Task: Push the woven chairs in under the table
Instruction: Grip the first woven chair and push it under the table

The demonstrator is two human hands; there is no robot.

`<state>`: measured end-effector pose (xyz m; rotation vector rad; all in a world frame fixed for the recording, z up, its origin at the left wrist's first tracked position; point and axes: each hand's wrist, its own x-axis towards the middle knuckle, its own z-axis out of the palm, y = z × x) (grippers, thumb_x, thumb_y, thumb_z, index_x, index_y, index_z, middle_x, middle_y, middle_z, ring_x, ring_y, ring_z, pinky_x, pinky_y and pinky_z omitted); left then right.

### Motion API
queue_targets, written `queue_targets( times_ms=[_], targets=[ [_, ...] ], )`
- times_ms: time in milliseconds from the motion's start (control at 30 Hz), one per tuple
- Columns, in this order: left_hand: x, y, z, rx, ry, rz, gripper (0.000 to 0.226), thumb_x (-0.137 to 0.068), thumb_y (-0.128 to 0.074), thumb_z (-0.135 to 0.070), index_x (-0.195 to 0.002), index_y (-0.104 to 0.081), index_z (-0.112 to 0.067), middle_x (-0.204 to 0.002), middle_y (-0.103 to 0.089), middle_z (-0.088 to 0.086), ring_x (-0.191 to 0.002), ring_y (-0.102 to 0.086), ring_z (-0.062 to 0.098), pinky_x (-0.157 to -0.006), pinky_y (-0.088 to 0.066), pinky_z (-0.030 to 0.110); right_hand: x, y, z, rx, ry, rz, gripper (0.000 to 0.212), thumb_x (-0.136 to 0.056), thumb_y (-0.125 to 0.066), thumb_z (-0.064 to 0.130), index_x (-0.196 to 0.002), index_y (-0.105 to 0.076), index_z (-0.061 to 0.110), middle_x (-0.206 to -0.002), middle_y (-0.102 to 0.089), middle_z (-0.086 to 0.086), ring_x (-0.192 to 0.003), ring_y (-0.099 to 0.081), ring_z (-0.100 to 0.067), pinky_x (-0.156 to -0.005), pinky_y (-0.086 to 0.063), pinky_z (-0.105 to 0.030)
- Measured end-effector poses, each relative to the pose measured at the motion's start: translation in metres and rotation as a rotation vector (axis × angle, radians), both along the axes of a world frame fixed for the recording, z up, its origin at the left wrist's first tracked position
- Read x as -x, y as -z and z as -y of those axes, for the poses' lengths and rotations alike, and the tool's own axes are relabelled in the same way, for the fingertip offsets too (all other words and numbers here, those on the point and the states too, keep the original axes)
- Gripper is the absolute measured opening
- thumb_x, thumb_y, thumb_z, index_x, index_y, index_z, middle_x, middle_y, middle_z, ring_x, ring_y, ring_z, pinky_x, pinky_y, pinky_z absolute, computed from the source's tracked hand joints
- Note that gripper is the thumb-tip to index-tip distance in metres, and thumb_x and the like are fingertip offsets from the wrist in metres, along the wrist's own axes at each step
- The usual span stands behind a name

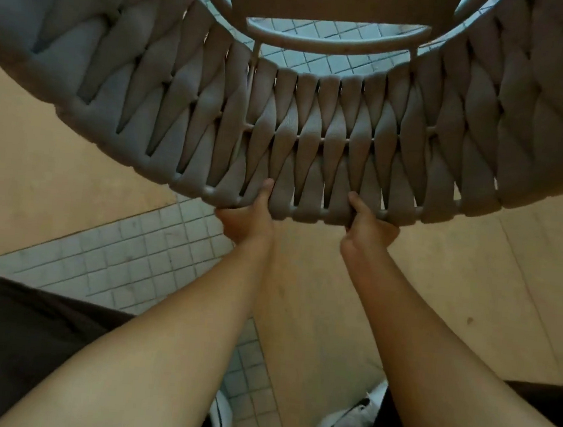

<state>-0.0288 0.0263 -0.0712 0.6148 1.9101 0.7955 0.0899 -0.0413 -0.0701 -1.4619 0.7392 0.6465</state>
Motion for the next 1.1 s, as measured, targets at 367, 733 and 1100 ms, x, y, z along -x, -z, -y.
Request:
queue_targets(
  times_ms=[367, 733, 1100],
  targets=[
    [0.023, -0.198, 0.085, -0.609, 1.075, -0.573, 0.089, -0.080, -0.062, -0.006, -0.156, -0.016, -0.010, -0.164, -0.003, 0.012, -0.152, -0.001, 0.029, -0.120, -0.018, 0.054, 0.021, -0.202, 0.003, 0.150, -0.044, -0.042, 0.071, -0.072, -0.087, 0.002, -0.126, -0.043, 0.010, -0.125, -0.063, -0.011, -0.104, -0.066, -0.023, -0.095, -0.057, -0.038],
    [0.021, -0.345, -0.043, -0.633, 1.856, -1.144, 0.065, -0.095, -0.053, -0.017, -0.154, -0.026, -0.029, -0.159, -0.033, 0.009, -0.146, -0.028, 0.033, -0.116, -0.022, 0.053, 0.028, -0.365, -0.013, 0.149, -0.068, 0.012, 0.063, -0.073, -0.085, 0.000, -0.117, -0.040, 0.009, -0.120, -0.060, -0.013, -0.104, -0.067, -0.028, -0.095, -0.057, -0.049],
    [0.022, -0.440, -0.151, -0.617, 2.123, -1.025, 0.061, -0.093, -0.056, -0.013, -0.147, -0.038, -0.035, -0.133, -0.058, -0.001, -0.121, -0.055, 0.025, -0.093, -0.045, 0.043, 0.043, -0.487, -0.051, 0.703, -1.063, 1.221, 0.106, -0.066, -0.073, 0.064, -0.151, -0.030, 0.017, -0.158, -0.021, -0.018, -0.146, -0.019, -0.039, -0.122, -0.014, -0.052]
  ],
)
